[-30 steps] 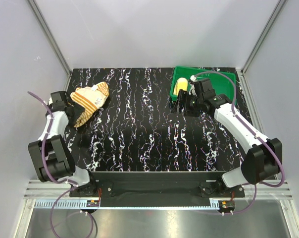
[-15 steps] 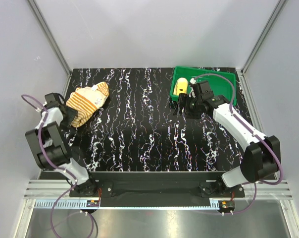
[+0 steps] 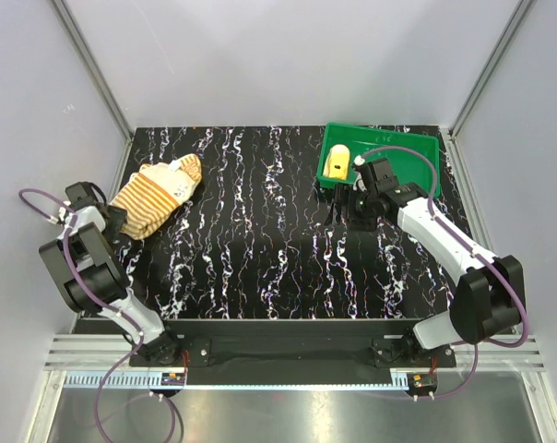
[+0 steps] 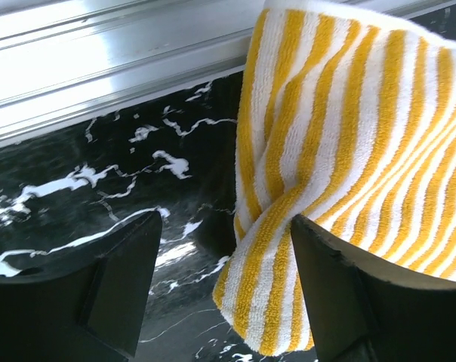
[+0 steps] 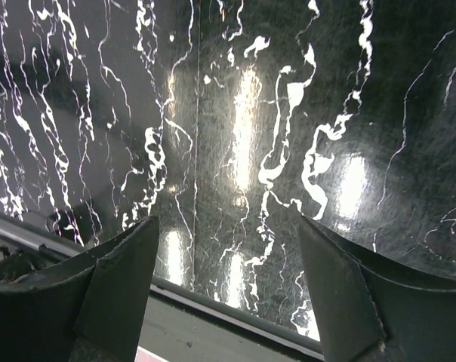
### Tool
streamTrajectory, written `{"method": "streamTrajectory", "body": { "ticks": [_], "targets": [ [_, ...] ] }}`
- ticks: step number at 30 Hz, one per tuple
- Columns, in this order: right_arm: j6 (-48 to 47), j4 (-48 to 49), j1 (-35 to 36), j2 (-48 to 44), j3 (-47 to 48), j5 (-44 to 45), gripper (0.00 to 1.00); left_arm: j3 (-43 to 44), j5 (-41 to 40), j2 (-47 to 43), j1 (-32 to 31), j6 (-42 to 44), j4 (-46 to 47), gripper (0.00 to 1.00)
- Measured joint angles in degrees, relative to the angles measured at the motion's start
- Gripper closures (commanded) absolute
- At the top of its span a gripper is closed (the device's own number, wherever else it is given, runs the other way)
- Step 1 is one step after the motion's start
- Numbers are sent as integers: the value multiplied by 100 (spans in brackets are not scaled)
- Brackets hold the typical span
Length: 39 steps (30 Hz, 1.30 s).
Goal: Roll the towels
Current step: Grab a towel with the left arm
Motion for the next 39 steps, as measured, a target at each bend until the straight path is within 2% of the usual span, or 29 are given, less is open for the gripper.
{"method": "streamTrajectory", "body": {
  "ticks": [13, 20, 25, 29, 33, 39],
  "targets": [
    [-7, -26, 0, 0, -68, -125, 20, 271, -74, 240, 164, -153, 46, 25],
    [-2, -24, 2, 2, -68, -127, 20, -990, 772, -625, 203, -109, 1941, 23],
    [-4, -22, 2, 22, -68, -129, 20, -1073, 844, -852, 227, -136, 2505, 21],
    [-9, -22, 2, 52, -68, -131, 20, -876, 608, -739, 271, -151, 2236, 23],
    [-9, -20, 2, 66, -70, -166, 20, -374, 358, -181, 291, -177, 1897, 29],
    [-9, -15, 2, 68, -107, -229, 21, -254, 389, 271, 216, -146, 1812, 32]
  ]
}}
